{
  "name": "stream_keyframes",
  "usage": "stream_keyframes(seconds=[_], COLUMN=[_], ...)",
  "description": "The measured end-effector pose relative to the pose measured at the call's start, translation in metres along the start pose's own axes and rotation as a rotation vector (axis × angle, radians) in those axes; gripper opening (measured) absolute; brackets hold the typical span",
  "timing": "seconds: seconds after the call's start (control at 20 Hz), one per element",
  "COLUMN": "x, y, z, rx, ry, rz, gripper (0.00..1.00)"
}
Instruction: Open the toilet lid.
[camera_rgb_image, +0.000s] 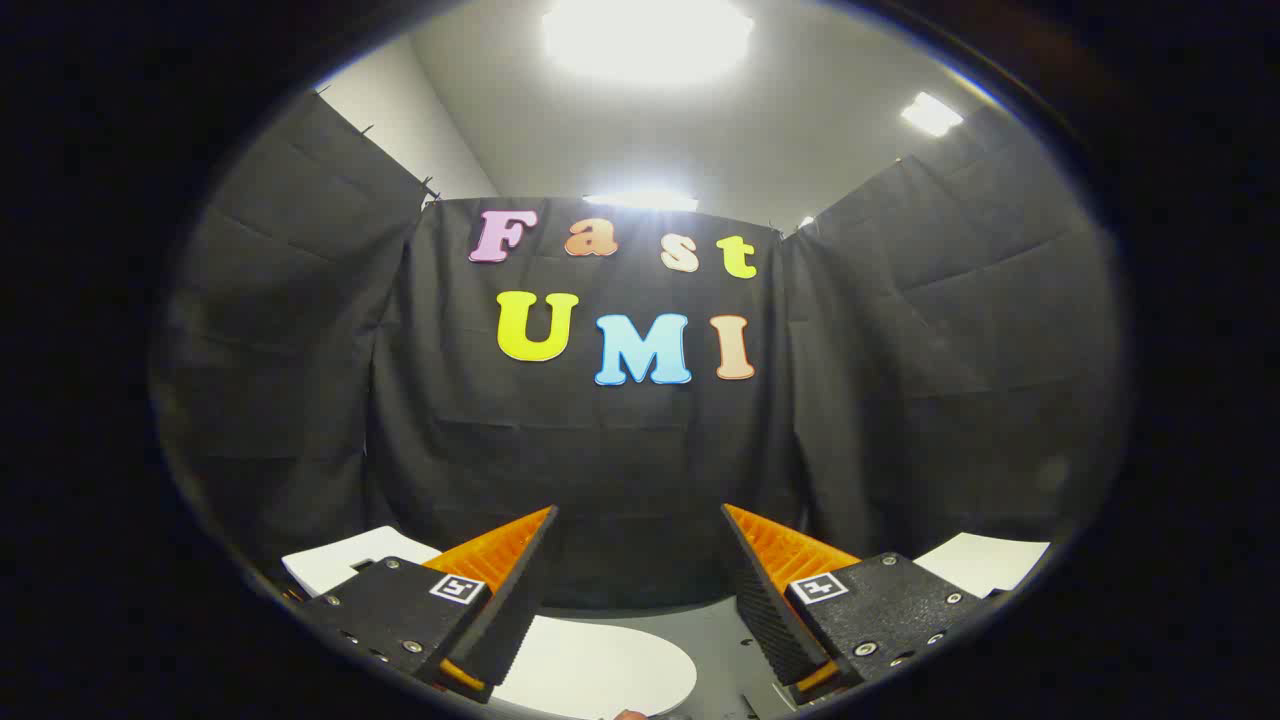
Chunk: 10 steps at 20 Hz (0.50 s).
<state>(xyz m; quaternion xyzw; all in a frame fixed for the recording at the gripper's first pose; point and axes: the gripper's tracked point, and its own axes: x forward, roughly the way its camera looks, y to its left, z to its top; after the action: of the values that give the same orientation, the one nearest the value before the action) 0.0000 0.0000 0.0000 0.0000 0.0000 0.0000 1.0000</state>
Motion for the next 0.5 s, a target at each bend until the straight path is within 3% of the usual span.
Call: stream_keyframes(seconds=[0.5], x=[0.008], y=[-0.014], z=[-0.021], rx=[-0.011], ry=[0.036], rz=[-0.004], gripper=[0.95])
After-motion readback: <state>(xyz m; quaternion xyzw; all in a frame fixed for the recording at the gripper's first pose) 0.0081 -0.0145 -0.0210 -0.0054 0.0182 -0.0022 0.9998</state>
